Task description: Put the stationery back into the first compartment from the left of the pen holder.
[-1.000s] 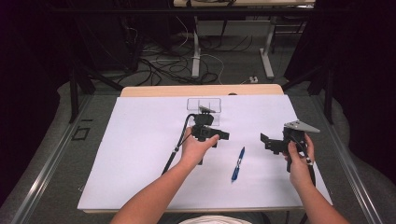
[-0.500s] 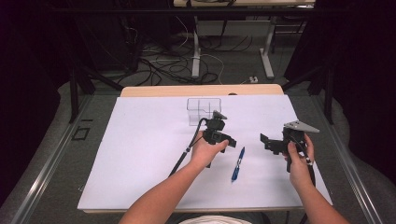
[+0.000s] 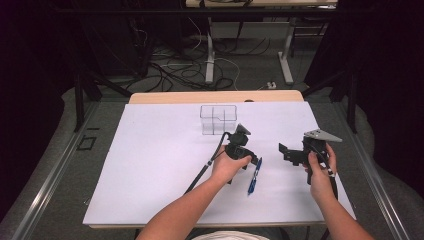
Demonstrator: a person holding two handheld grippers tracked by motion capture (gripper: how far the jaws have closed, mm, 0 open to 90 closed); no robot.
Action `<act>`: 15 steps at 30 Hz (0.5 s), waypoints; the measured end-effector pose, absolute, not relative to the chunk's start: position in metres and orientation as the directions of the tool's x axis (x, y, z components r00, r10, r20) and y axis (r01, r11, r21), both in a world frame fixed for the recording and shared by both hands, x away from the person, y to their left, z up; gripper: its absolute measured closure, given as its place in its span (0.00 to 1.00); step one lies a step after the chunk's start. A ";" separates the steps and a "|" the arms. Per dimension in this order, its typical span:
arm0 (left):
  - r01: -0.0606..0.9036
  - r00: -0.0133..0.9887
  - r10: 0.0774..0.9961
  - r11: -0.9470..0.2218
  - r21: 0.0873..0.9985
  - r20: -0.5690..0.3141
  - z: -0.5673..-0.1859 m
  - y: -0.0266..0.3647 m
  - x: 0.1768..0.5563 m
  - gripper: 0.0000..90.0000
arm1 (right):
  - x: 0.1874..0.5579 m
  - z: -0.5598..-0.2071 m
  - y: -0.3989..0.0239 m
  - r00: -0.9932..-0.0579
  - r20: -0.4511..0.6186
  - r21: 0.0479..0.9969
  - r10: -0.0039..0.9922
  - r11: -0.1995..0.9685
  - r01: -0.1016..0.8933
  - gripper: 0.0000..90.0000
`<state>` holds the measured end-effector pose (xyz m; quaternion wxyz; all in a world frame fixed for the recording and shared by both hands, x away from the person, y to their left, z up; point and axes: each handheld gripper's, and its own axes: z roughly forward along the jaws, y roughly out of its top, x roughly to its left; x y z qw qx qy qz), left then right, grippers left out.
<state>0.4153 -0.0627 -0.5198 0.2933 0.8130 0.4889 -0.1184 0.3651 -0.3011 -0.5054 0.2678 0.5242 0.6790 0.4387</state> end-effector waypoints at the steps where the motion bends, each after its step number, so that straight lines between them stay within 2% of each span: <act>1: 0.864 0.496 0.725 -0.354 0.359 -0.478 -0.521 -0.064 0.416 0.68 | 0.365 -0.506 -0.301 -0.307 0.096 0.879 0.947 0.064 0.472 0.00; 15: 0.876 0.479 0.718 -0.357 0.323 -0.505 -0.536 -0.074 0.414 0.75 | 0.365 -0.506 -0.302 -0.311 0.104 0.874 0.945 0.062 0.482 0.00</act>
